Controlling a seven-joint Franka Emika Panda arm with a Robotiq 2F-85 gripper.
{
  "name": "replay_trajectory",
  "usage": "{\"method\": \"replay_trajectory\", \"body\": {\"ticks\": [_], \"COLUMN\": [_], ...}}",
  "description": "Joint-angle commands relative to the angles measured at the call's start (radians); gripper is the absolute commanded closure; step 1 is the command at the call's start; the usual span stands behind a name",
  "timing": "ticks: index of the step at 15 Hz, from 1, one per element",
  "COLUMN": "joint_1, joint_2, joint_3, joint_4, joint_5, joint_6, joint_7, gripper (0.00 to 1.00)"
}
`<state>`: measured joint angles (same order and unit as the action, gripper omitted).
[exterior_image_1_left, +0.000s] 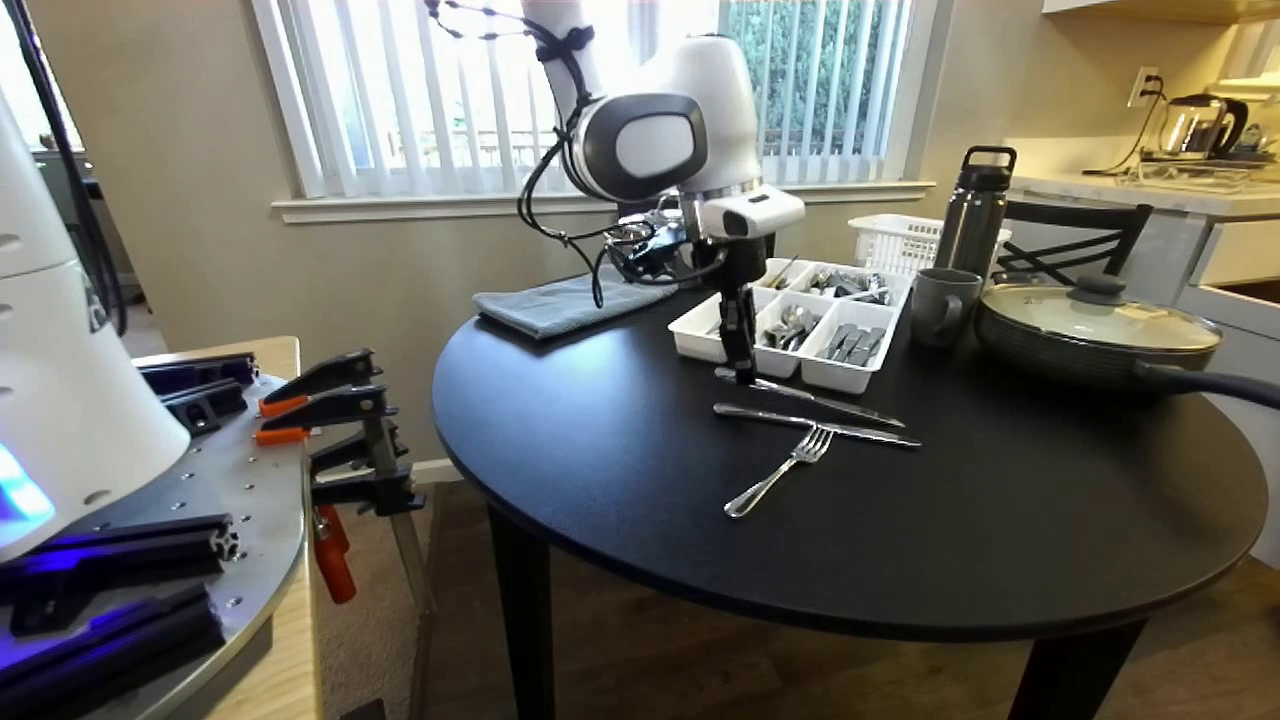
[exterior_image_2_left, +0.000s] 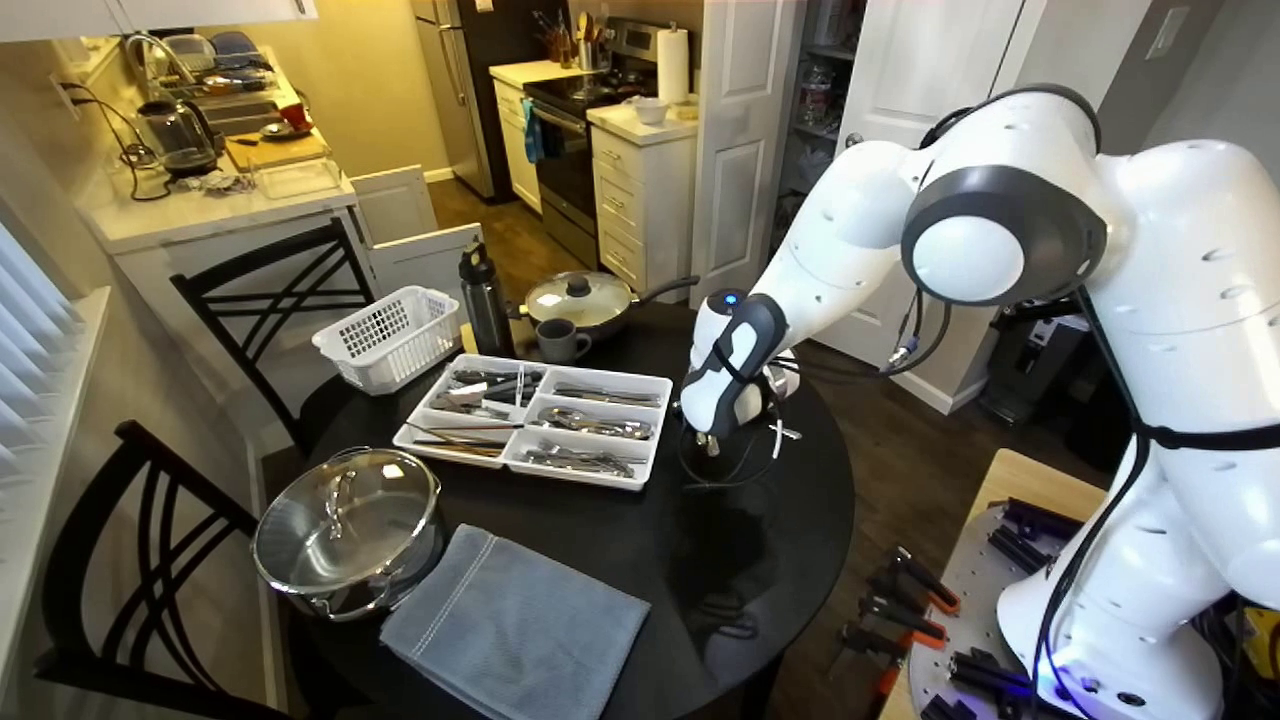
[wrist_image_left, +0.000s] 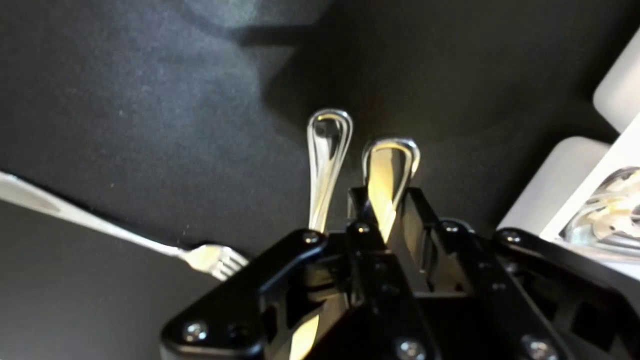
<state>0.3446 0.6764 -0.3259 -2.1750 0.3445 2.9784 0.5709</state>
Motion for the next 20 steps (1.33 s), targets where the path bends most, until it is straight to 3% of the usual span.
{"method": "replay_trajectory", "body": {"ticks": [1, 3, 5, 7, 10, 12, 14, 16, 20], "joint_1": [0.265, 0.401, 0.486, 0.528, 0.535, 0.496, 0.412, 0.308, 0.027], "joint_2": [-0.047, -0.038, -0.028, -0.03, -0.034, -0.051, -0.094, -0.121, -0.158], "joint_3": [-0.265, -0.4, -0.482, -0.514, -0.506, -0.464, -0.374, -0.268, -0.004], "joint_4": [-0.056, -0.046, -0.022, 0.002, 0.038, 0.049, 0.028, -0.001, -0.076], "joint_5": [-0.158, -0.249, -0.318, -0.372, -0.429, -0.443, -0.421, -0.4, -0.362], "joint_6": [-0.056, -0.118, -0.188, -0.246, -0.304, -0.308, -0.221, -0.113, 0.088], "joint_7": [0.17, 0.274, 0.342, 0.38, 0.412, 0.407, 0.339, 0.29, 0.139], "gripper": [0.95, 0.95, 0.95, 0.95, 0.95, 0.95, 0.54, 0.49, 0.26]}}
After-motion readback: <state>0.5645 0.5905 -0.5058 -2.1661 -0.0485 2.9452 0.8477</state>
